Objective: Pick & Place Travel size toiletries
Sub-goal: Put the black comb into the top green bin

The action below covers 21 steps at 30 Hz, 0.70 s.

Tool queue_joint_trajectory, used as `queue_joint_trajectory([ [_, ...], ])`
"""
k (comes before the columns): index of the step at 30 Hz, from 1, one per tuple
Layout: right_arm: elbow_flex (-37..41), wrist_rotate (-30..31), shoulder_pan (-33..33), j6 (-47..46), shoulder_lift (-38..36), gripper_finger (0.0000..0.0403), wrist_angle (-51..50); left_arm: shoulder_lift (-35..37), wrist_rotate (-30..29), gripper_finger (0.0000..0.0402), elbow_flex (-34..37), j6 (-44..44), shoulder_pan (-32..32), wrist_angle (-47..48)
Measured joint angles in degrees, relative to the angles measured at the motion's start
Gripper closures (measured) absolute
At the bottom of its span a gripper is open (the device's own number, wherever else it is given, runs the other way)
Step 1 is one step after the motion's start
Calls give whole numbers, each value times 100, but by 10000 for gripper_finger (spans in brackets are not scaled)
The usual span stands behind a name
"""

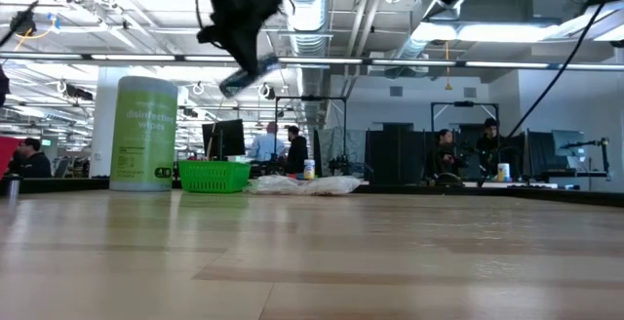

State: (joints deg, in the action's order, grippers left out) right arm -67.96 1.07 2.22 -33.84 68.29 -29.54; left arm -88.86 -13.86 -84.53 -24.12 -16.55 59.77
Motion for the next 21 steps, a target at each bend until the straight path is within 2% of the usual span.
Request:
queue_joint_trajectory([
  [3,0,-6,-208,-1,0,127,0,-690,-518,400,-777,124,-456,813],
  [6,0,-30,-392,57,-2,127,0,-1165,-722,400,-1168,114,-862,1278],
  [14,0,-722,-971,827,-4,127,-2,-1880,-699,400,-1206,164,-1389,1269],
  [21,0,-747,-1256,1180,-7,127,1,-2236,-868,400,-1206,16,-1567,1227],
])
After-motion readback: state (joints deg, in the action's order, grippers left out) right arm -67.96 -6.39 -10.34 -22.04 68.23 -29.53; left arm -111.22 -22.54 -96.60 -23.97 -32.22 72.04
